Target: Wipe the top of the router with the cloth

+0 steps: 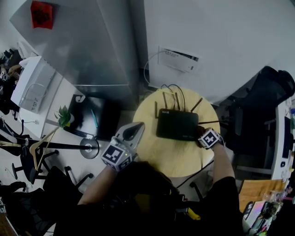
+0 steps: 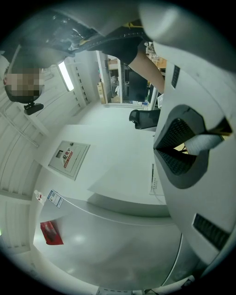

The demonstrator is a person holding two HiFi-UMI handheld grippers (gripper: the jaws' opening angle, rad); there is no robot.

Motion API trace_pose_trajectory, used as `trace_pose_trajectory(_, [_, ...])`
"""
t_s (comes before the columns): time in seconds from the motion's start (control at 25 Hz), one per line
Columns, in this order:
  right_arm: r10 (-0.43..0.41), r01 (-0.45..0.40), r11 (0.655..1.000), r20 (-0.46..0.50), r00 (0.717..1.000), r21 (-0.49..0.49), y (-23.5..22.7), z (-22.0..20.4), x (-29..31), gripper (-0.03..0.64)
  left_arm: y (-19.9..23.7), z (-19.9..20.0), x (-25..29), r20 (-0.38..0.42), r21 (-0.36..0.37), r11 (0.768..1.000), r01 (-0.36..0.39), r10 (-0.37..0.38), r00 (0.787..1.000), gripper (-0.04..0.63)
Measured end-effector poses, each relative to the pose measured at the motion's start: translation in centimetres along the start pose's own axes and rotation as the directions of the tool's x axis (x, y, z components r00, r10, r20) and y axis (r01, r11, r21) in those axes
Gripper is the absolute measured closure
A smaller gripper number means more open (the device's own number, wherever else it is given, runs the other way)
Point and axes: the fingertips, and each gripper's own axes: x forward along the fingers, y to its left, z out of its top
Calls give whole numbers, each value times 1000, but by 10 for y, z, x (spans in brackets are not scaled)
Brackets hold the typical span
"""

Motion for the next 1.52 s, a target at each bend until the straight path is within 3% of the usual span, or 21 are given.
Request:
trace_pose_trajectory(0.12, [28,-28,999,-20,999,-29,15,-9,1,551,-4,-1,4,0,0,1000,20,-20,1000,604])
trace_pose_trajectory(0.4, [-4,4,1000,-35,999,0,37,-23,-2,551,-12,-1,13,6,-16,996,82,-82,997,603])
trace_pose_trajectory(0.6, [-39,41,996,-29,999,82,47,-29,-5,551,-20,-3,19,5,-32,992,126,-126,992,603])
trace_pose_trajectory(0.84, [-113,107,943,1,994,316,53,-20,-3,551,-22,-5,21,9,-43,984,174,-173,985,604])
trace_pose_trajectory(1.04, [-140,131,890,-11,990,436,66,-19,-2,551,-23,-3,22,13,-58,977,203,-203,979,603])
trace_pose_trajectory(1.24, [-150,142,855,-24,988,499,85,-14,2,551,-18,-2,20,13,-76,972,223,-223,975,603])
trace_pose_trajectory(1.52, [-175,163,853,-23,984,495,109,8,8,551,-11,-10,15,-10,-94,964,249,-251,968,604])
